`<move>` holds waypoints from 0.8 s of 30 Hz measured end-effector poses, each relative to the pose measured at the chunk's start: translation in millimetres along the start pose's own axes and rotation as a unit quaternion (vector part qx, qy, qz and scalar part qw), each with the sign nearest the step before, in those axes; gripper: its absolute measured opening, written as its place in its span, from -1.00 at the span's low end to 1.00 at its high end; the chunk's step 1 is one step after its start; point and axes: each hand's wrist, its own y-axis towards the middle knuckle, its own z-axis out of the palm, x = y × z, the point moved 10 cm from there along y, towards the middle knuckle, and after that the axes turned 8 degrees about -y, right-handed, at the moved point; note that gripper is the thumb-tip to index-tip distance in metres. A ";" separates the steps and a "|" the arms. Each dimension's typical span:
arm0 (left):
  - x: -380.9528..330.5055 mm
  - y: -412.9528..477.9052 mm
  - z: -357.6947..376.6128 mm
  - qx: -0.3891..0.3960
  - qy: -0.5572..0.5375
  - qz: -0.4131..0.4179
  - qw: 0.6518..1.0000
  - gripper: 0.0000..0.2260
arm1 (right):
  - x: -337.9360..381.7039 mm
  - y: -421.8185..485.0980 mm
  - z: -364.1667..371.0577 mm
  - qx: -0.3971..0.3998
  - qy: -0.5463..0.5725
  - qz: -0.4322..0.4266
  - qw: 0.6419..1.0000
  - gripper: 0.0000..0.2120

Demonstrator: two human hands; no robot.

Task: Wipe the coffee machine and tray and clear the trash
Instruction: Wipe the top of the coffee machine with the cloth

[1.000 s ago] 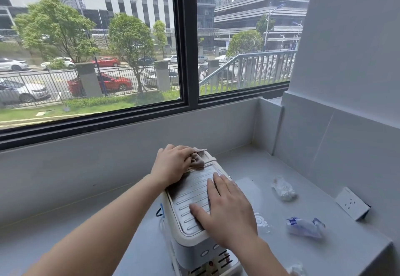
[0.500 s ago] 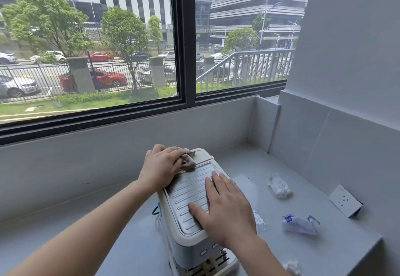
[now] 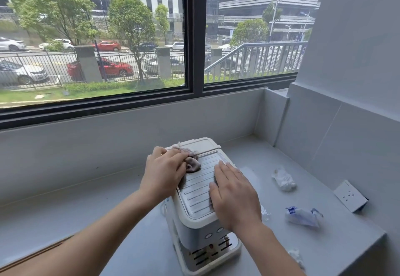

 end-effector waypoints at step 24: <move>-17.3 -78.1 -14.2 -0.031 -0.355 -0.132 0.925 -0.61 | 4.9 16.5 -19.8 0.053 0.140 -0.107 0.983 -0.81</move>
